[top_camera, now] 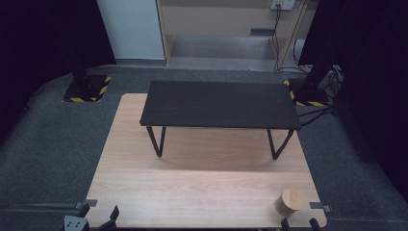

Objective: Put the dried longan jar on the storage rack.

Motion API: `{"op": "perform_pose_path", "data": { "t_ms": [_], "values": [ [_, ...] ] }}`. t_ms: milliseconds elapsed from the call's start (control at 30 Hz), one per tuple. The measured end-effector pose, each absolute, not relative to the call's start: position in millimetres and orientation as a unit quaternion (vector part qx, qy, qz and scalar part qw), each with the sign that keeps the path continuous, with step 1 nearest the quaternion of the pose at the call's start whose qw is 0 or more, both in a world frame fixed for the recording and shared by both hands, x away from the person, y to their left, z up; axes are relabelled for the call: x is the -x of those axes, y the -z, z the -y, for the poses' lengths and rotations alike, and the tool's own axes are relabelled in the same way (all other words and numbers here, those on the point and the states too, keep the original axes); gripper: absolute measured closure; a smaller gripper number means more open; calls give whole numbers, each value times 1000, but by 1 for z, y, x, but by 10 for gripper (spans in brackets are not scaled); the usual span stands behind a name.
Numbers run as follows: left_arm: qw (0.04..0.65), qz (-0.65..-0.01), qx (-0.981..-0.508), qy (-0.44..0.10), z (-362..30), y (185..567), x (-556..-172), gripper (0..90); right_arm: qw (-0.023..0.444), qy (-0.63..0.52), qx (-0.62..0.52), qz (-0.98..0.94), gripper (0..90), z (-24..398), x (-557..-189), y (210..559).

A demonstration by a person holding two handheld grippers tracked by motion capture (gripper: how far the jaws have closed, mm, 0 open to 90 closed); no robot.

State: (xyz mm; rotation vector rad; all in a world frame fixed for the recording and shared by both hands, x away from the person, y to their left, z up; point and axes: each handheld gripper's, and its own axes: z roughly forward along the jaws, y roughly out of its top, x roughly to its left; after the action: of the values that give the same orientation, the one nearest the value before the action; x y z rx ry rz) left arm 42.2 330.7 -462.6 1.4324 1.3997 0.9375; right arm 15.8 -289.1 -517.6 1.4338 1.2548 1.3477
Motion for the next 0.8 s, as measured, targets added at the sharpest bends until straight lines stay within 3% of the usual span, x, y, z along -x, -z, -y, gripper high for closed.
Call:
{"op": "perform_pose_path", "data": {
  "t_ms": [800],
  "values": [
    [451, -561, -587, -372, -330, 463, -47, 33, 420, -499, -571, -498, 14, 275, -21, 521]
  ]
}}
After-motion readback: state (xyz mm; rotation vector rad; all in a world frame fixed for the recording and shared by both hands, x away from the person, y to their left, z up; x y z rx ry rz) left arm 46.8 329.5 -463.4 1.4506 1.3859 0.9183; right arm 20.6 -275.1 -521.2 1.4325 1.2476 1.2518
